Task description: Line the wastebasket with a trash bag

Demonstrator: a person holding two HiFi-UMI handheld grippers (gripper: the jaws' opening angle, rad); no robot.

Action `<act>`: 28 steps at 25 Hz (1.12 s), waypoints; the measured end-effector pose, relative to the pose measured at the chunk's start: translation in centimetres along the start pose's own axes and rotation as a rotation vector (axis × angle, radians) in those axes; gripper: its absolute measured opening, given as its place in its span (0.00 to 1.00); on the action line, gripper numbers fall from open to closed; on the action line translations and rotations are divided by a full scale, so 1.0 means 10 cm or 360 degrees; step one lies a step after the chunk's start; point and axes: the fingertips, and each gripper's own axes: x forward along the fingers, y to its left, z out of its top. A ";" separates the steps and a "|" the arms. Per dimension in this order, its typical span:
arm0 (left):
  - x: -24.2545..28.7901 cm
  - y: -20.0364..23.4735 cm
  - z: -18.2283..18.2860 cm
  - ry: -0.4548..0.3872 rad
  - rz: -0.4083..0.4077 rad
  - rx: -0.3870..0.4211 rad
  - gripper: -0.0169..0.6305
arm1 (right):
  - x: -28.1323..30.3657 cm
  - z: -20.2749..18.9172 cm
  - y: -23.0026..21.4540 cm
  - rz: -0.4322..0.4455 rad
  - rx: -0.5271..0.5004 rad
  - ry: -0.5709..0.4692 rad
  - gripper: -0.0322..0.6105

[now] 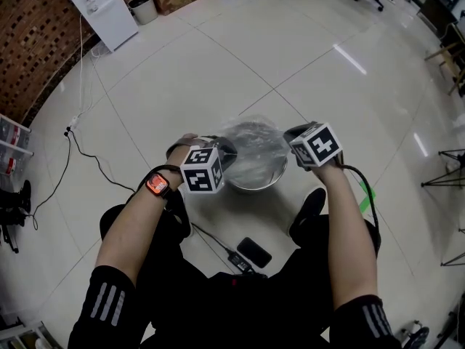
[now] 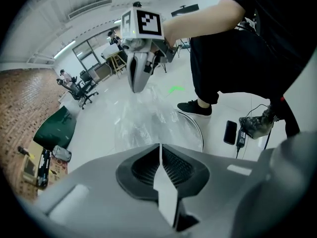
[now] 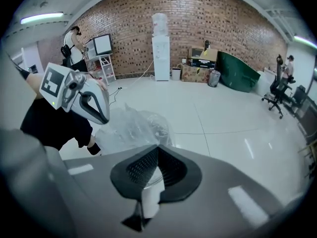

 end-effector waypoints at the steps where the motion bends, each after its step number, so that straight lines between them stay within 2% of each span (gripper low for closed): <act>1: 0.09 -0.01 0.03 0.0020 -0.0015 0.0008 0.05 | -0.03 0.01 0.01 0.0003 -0.0006 -0.0009 0.06; 4: 0.33 0.11 0.05 0.0091 0.0019 0.0034 0.13 | -0.10 0.06 0.06 0.0009 -0.0044 -0.0021 0.06; 7: 0.54 0.29 0.02 0.0141 0.0061 -0.0015 0.23 | -0.14 0.06 0.09 0.0029 -0.0063 -0.0014 0.06; 12: 0.99 0.39 -0.09 0.0184 0.0019 -0.0052 0.36 | -0.13 -0.06 0.05 0.0010 -0.0063 0.0035 0.06; 16: 1.33 0.37 -0.07 0.0200 -0.0075 -0.0032 0.37 | -0.04 -0.16 0.07 -0.0010 -0.0111 0.0098 0.06; 23: 1.84 0.12 -0.18 0.0297 -0.0344 0.0018 0.38 | 0.10 -0.33 0.09 0.0020 -0.0131 0.0257 0.09; 25: 1.96 0.03 -0.28 0.0339 -0.0395 0.0033 0.38 | 0.05 -0.29 0.04 -0.0007 -0.0136 0.0234 0.18; 28: 2.11 -0.09 -0.33 0.0362 -0.0440 0.0065 0.39 | -0.07 -0.11 -0.04 -0.0049 -0.0130 0.0112 0.21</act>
